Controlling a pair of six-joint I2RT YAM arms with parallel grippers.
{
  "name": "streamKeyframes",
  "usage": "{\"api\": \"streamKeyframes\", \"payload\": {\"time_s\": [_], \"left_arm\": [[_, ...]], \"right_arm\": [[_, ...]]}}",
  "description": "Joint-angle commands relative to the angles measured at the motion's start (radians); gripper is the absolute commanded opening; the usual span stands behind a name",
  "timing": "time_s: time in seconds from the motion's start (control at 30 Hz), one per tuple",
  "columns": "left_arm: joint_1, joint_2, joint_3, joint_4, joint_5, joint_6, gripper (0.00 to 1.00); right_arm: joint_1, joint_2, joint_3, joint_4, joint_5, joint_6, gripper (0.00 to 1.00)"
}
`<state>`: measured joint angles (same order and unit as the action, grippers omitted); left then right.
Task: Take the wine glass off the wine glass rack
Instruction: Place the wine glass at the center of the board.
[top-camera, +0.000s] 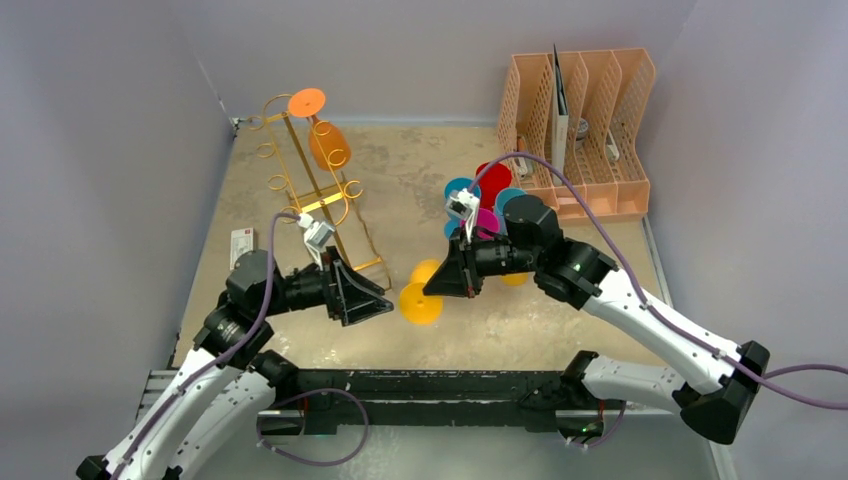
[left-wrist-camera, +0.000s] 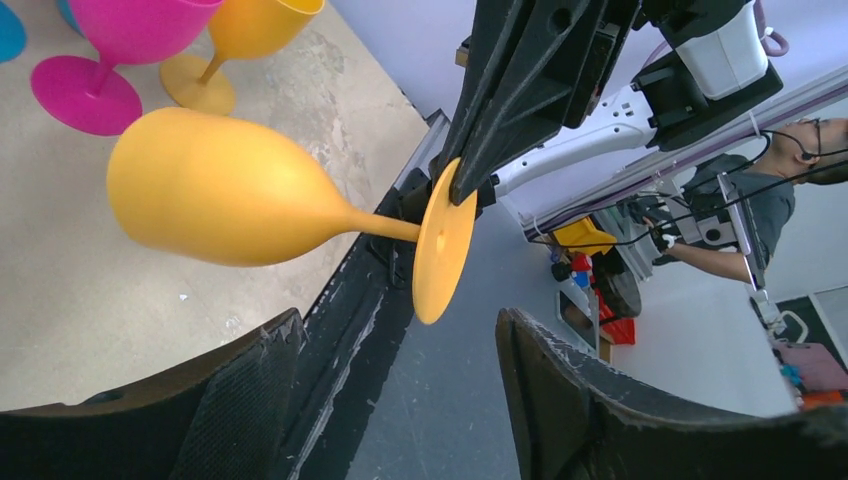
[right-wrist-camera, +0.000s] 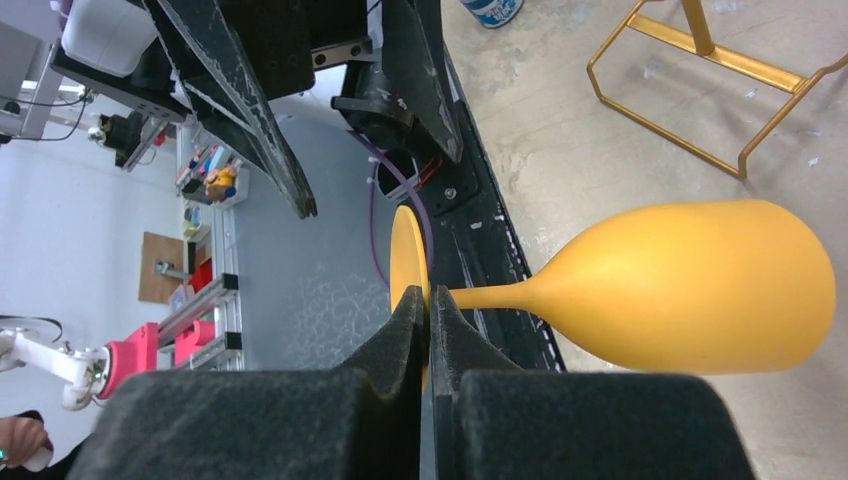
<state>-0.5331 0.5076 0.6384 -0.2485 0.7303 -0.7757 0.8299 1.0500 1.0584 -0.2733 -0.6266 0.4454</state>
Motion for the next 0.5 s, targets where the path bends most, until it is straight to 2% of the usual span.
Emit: {"api": "streamKeyframes", "payload": {"time_s": [0.0, 0.17, 0.27, 0.47], "left_arm": [[-0.033, 0.021, -0.027, 0.115, 0.005, -0.042, 0.67], [-0.103, 0.07, -0.048, 0.17, -0.014, -0.045, 0.58], [-0.186, 0.052, -0.047, 0.133, -0.115, -0.011, 0.52], [-0.206, 0.028, -0.064, 0.165, -0.161, -0.027, 0.36]], "right_arm": [[0.012, 0.024, 0.007, 0.098, -0.032, 0.029, 0.0], [0.015, 0.042, -0.024, 0.199, -0.01, 0.083, 0.0], [0.018, 0.06, -0.025, 0.219, 0.0, 0.103, 0.0], [0.024, 0.06, -0.041, 0.259, -0.003, 0.126, 0.0]]}}
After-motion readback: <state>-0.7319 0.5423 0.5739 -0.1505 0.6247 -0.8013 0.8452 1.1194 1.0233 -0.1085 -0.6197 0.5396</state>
